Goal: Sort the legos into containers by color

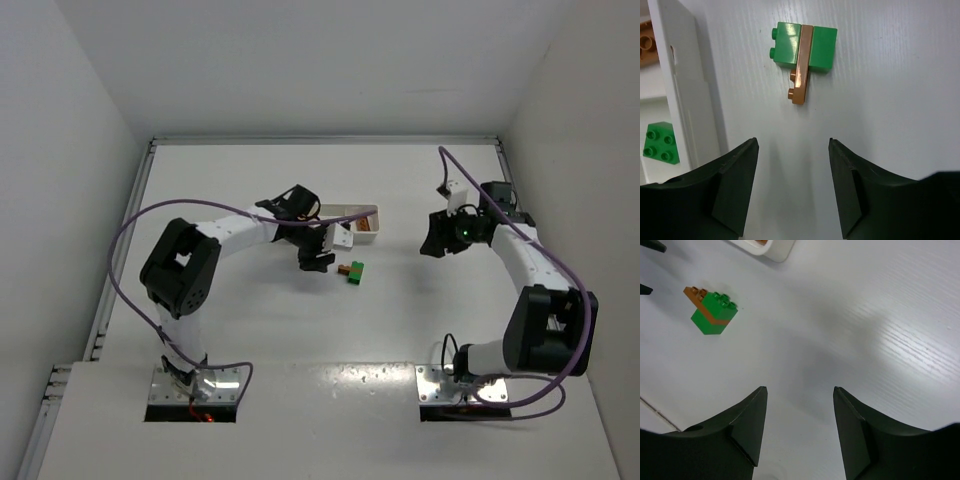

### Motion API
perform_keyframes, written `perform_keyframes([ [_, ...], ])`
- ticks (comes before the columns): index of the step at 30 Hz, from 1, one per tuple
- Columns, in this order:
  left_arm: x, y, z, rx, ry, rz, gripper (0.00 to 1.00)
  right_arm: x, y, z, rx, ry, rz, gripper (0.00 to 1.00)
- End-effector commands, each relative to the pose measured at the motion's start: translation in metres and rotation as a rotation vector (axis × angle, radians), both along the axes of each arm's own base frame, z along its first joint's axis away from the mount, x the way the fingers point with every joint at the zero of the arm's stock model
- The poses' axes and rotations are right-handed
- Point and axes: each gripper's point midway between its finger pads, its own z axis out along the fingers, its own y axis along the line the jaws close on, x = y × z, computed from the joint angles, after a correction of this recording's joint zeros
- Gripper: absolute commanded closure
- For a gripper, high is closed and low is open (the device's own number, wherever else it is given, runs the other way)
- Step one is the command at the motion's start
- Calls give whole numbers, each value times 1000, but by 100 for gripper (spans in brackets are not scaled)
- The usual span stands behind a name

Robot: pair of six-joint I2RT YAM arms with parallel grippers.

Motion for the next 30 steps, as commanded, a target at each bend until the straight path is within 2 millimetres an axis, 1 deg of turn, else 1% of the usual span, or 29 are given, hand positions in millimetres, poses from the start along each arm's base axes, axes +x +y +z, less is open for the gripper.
perform_keyframes([
  [1,5,-23,14,-72,-60,-117,37,1,-4,15,59,-11,-42,44],
  [2,8,-25,14,-74,-63,-117,39,2,-5,16,68,-12,-46,44],
  [3,5,-28,11,-68,-52,-126,40,2,-9,16,68,-12,-59,44],
  [4,5,-27,8,-63,-44,-126,40,2,-8,17,81,-8,-62,44],
  [5,4,-32,5,-61,-40,-135,40,2,-11,17,81,-8,-73,44],
  [6,2,-30,4,-56,-40,-143,40,2,-12,18,90,-10,-77,44],
  [7,-3,-34,0,-58,-27,-158,40,2,-12,18,94,-5,-83,44],
  [8,-3,-34,1,-58,-34,-165,40,5,-12,21,93,-14,-83,44],
  [9,-3,-34,1,-58,-34,-165,40,3,-12,23,93,-14,-83,44],
  [10,-7,-38,-4,-60,-18,-178,40,3,-15,25,93,-13,-94,44],
  [14,-11,-40,-8,-54,-2,-180,40,2,-19,26,86,-11,-92,43],
  [15,-13,-40,-13,-47,16,-173,40,4,-19,29,85,-20,-92,43],
  [16,-14,-45,-13,-54,20,-187,40,2,-20,26,96,-4,-97,43],
  [17,-15,-45,-13,-53,26,-180,40,2,-20,26,96,-3,-97,43],
  [18,-11,-48,-13,-57,29,-172,40,2,-19,27,103,-5,-93,43],
  [19,-11,-48,-19,-48,41,-172,40,5,-19,28,104,-5,-92,43],
  [20,-8,-50,-15,-56,30,-172,40,5,-19,28,104,-5,-92,43],
  [21,-9,-55,-17,-54,38,-175,40,5,-19,27,105,6,-93,43],
  [22,-9,-55,-17,-54,38,-175,40,5,-18,28,113,5,-89,43],
  [24,-6,-57,-22,-50,50,-168,40,8,-19,31,111,-6,-88,43],
  [25,-6,-57,-22,-50,50,-168,40,7,-17,30,122,2,-83,43],
  [26,-7,-57,-26,-44,59,-168,40,8,-17,32,122,2,-83,43],
  [27,-5,-59,-24,-48,58,-162,41,9,-20,29,119,7,-84,43],
  [28,-5,-59,-24,-49,58,-162,41,11,-21,32,117,-2,-84,43],
  [30,-8,-61,-24,-48,58,-171,45,11,-20,30,127,5,-80,43],
])
